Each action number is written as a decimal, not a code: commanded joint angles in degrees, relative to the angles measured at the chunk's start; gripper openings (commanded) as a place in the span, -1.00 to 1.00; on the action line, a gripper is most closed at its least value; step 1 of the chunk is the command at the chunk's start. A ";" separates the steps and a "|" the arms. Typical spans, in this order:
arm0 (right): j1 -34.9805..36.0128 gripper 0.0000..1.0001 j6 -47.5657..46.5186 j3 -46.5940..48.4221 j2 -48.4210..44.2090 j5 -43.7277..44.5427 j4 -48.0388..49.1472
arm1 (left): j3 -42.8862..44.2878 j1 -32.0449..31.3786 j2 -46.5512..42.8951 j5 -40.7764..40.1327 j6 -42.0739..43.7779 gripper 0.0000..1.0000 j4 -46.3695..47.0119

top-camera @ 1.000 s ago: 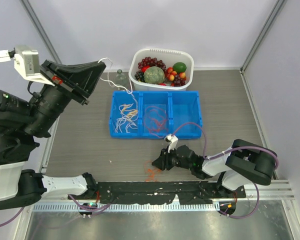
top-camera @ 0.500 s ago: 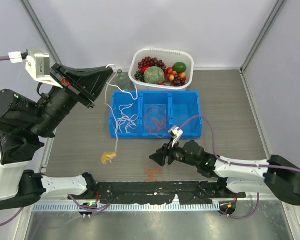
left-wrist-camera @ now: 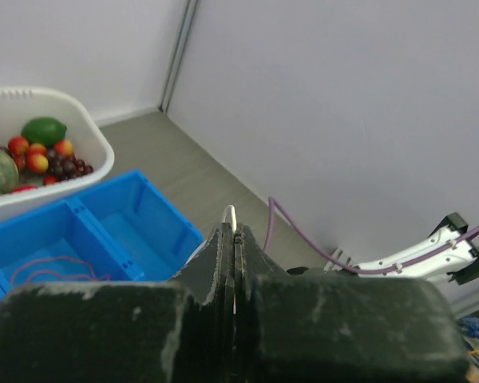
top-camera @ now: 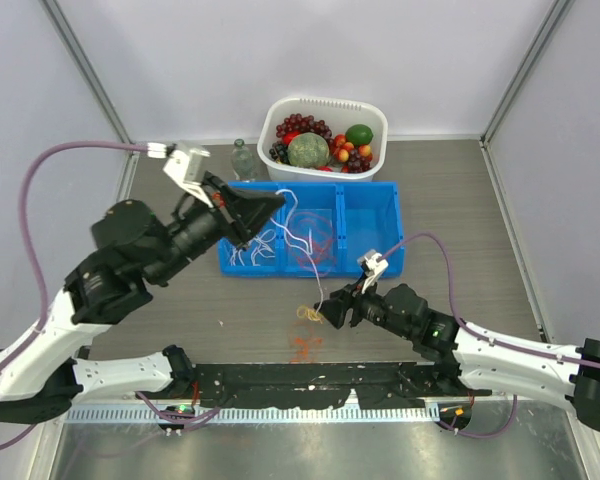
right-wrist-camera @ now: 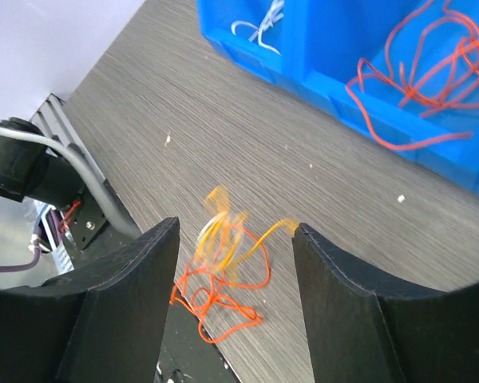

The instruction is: Untangle the cables

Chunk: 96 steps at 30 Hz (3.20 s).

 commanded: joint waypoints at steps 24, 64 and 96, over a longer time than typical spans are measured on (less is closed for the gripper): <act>0.24 0.30 -1.63 1.78 19.21 8.44 9.89 | -2.65 0.23 -0.07 0.87 -5.89 -1.00 2.39; 0.24 -0.99 4.69 -1.54 38.91 20.14 27.47 | 37.15 0.24 6.78 1.84 9.57 -1.00 -4.12; 0.15 -0.99 21.11 -12.19 12.74 36.65 5.52 | 36.99 0.15 2.65 -21.62 31.46 -1.00 13.20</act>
